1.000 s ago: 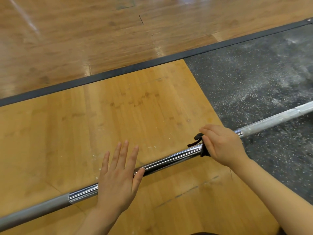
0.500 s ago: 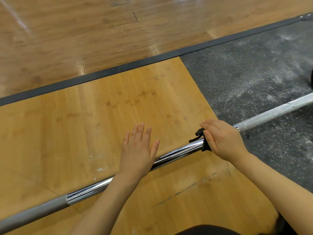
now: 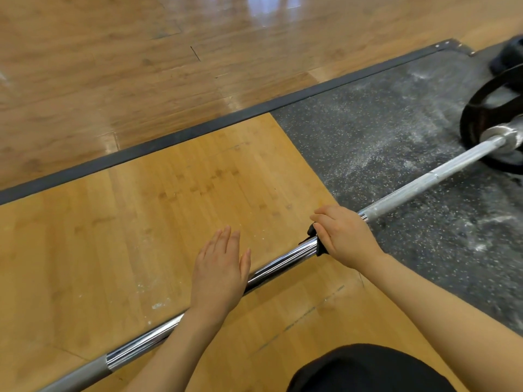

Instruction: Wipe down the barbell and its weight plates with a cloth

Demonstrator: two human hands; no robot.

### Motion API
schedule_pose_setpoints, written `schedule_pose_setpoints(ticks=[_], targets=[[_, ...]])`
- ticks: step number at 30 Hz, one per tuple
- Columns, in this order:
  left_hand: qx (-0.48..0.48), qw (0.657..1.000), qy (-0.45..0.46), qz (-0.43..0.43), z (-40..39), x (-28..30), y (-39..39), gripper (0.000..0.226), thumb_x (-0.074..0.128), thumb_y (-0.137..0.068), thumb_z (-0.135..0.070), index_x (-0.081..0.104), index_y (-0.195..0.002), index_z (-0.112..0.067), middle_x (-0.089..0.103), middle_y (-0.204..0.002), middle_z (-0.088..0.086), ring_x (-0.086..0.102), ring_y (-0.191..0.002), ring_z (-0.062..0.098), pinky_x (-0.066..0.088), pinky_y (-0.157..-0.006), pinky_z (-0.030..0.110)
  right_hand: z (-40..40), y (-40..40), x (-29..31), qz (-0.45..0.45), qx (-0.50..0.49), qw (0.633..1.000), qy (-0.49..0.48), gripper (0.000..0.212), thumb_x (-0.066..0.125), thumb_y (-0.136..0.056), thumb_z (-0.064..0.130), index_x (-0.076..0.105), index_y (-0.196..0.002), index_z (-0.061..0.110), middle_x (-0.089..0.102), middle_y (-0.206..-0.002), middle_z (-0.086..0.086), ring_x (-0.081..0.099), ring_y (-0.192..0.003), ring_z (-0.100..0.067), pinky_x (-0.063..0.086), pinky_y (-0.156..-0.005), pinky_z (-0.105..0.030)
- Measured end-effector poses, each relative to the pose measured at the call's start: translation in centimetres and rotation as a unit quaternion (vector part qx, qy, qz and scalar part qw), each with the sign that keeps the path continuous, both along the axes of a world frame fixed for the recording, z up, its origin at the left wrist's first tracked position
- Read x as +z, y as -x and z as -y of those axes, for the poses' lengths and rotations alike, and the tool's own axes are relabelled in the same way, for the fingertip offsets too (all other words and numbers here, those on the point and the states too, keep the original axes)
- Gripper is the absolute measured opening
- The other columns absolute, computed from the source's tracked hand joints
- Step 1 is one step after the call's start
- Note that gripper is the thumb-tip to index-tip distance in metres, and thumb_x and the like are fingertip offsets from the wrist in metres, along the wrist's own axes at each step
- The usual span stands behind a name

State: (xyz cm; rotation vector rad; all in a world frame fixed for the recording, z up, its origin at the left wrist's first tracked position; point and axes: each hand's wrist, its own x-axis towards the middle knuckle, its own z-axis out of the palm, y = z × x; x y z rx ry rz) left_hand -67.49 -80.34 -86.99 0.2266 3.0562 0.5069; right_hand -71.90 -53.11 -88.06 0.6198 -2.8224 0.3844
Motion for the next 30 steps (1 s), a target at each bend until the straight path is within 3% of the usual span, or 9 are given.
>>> schedule_pose_setpoints(ticks=[8, 13, 18, 24, 30], targets=[[-0.032, 0.997, -0.017, -0.071, -0.3, 0.3, -0.7, 0.027, 0.060, -0.094, -0.020, 0.068, -0.114, -0.003, 0.066, -0.122, 0.012, 0.065, -0.108, 0.030, 0.053, -0.083, 0.042, -0.3, -0.7, -0.6, 0.009, -0.023, 0.999, 0.019, 0.040, 0.035, -0.098, 0.030, 0.070, -0.093, 0.011, 0.065, -0.091, -0.003, 0.059, -0.082, -0.024, 0.048, -0.072, -0.035], [-0.147, 0.985, -0.031, -0.085, -0.5, 0.9, -1.9, 0.045, 0.039, -0.095, -0.031, 0.067, -0.116, -0.001, 0.069, -0.115, 0.012, 0.068, -0.100, 0.030, 0.057, -0.080, 0.039, -0.5, -1.2, -0.5, 0.003, -0.015, 0.999, 0.033, 0.041, 0.034, -0.098, 0.030, 0.070, -0.088, 0.012, 0.064, -0.085, -0.002, 0.058, -0.076, -0.024, 0.048, -0.065, -0.035], [-0.253, 0.964, 0.030, -0.069, -1.0, 0.6, -3.5, 0.042, 0.055, -0.095, -0.024, 0.059, -0.128, 0.001, 0.064, -0.124, 0.016, 0.065, -0.108, 0.030, 0.057, -0.082, 0.038, -0.5, -2.0, -0.1, 0.006, -0.024, 0.999, 0.044, 0.045, 0.032, -0.097, 0.031, 0.067, -0.083, 0.007, 0.062, -0.079, -0.006, 0.055, -0.068, -0.028, 0.046, -0.057, -0.038], [-0.268, 0.955, 0.082, -0.097, -1.7, 0.9, -5.1, 0.053, 0.070, -0.086, -0.019, 0.055, -0.131, 0.004, 0.060, -0.130, 0.019, 0.063, -0.112, 0.032, 0.056, -0.085, 0.038, -1.2, -3.6, 0.3, 0.003, -0.007, 0.999, 0.042, 0.045, 0.031, -0.098, 0.031, 0.066, -0.087, 0.006, 0.061, -0.079, -0.008, 0.053, -0.070, -0.029, 0.044, -0.059, -0.039], [-0.284, 0.948, 0.106, -0.092, -2.0, 0.4, -6.2, 0.053, 0.043, -0.097, -0.032, 0.052, -0.135, 0.003, 0.056, -0.135, 0.019, 0.061, -0.116, 0.033, 0.057, -0.078, 0.043, -1.9, -5.2, 0.6, 0.001, 0.001, 1.000, 0.028, 0.041, 0.033, -0.099, 0.028, 0.065, -0.087, 0.005, 0.060, -0.079, -0.009, 0.054, -0.070, -0.030, 0.046, -0.061, -0.042]])
